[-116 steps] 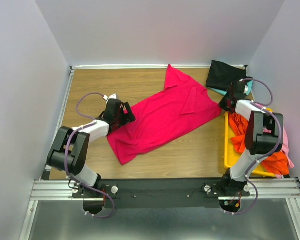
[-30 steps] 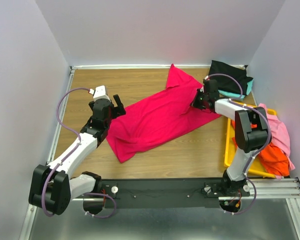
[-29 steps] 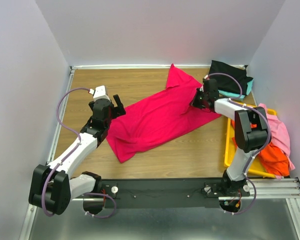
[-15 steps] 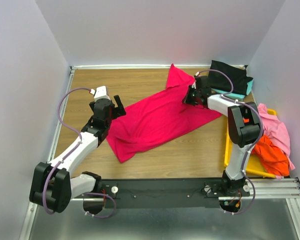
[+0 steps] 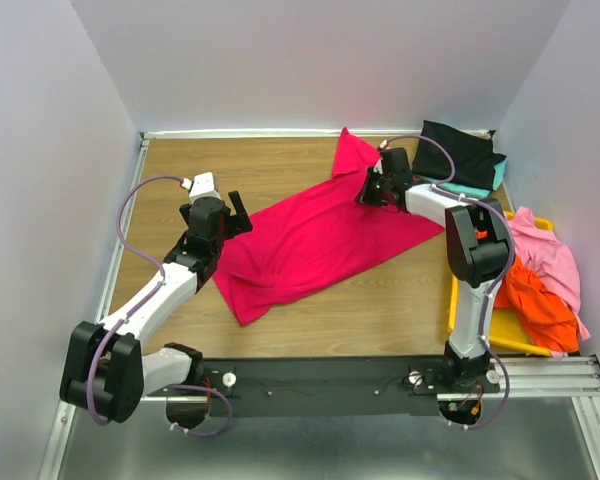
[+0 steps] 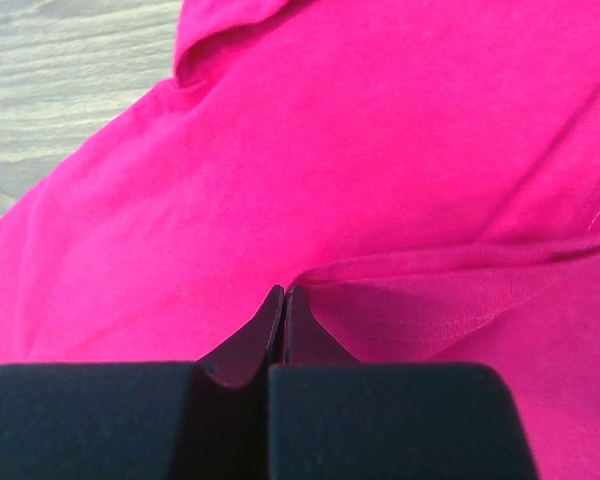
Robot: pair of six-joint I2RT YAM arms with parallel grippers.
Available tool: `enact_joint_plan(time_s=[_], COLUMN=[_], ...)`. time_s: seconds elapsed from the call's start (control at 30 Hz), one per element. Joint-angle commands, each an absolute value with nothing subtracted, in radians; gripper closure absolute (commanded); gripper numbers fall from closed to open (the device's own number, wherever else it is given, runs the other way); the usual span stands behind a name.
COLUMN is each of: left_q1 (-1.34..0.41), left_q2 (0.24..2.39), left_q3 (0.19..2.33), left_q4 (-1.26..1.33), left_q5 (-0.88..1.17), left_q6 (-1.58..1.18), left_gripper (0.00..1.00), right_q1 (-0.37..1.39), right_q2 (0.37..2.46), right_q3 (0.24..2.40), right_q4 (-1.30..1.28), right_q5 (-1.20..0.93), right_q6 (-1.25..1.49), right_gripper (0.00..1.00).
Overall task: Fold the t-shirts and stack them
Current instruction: Fold the tshirt
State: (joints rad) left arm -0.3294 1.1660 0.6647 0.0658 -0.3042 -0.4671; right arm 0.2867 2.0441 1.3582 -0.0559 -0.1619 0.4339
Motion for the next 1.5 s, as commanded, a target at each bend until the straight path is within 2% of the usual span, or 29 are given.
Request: enact_joint_plan(time_s=[0.0, 0.23, 0.33, 0.37, 0.4, 0.43, 0.47, 0.57, 0.6, 0.67, 0.97, 1.2, 1.47], left_q1=[-0.333, -0.333, -0.333, -0.333, -0.333, -0.333, -0.333, -0.333, -0.333, -0.333, -0.334, -0.324, -0.250], left_q2=[1.175, 1.184, 1.186, 1.187, 1.187, 1.186, 1.187, 1.213, 1.224, 1.253, 1.284, 1.259, 1.129], left_q3=[0.684, 0.686, 0.687, 0.687, 0.687, 0.687, 0.686, 0.692, 0.693, 0.701, 0.703, 0.660, 0.615], left_q4=[0.064, 0.064, 0.064, 0.064, 0.064, 0.063, 0.064, 0.064, 0.064, 0.072, 0.075, 0.060, 0.092], left_q5=[-0.334, -0.327, -0.324, -0.324, -0.322, -0.321, -0.321, -0.313, -0.292, -0.247, -0.242, -0.357, -0.331], left_q6=[-0.454, -0.454, -0.453, -0.454, -0.456, -0.456, -0.457, -0.463, -0.471, -0.476, -0.488, -0.560, -0.598], left_gripper=[0.02, 0.02, 0.02, 0.02, 0.02, 0.02, 0.02, 0.02, 0.02, 0.02, 0.02, 0.02, 0.02], right_q1=[0.308, 0.324, 0.325, 0.325, 0.325, 0.325, 0.325, 0.325, 0.325, 0.324, 0.333, 0.455, 0.600], right_q2=[2.075, 2.089, 2.098, 2.098, 2.094, 2.089, 2.077, 2.054, 2.046, 2.034, 2.028, 1.991, 2.074], right_q3=[1.401, 1.422, 1.430, 1.428, 1.427, 1.427, 1.424, 1.425, 1.428, 1.437, 1.421, 1.431, 1.523], right_q4=[-0.087, -0.103, -0.112, -0.113, -0.115, -0.115, -0.115, -0.117, -0.117, -0.124, -0.152, -0.152, -0.152], right_q5=[-0.186, -0.201, -0.202, -0.202, -0.201, -0.196, -0.187, -0.154, -0.125, -0.097, -0.077, -0.098, -0.139], right_q6=[0.408, 0.390, 0.383, 0.383, 0.382, 0.383, 0.383, 0.385, 0.385, 0.384, 0.373, 0.312, 0.272], right_gripper=[0.98, 0.96, 0.90, 0.83, 0.65, 0.57, 0.44, 0.32, 0.21, 0.11, 0.06, 0.06, 0.06])
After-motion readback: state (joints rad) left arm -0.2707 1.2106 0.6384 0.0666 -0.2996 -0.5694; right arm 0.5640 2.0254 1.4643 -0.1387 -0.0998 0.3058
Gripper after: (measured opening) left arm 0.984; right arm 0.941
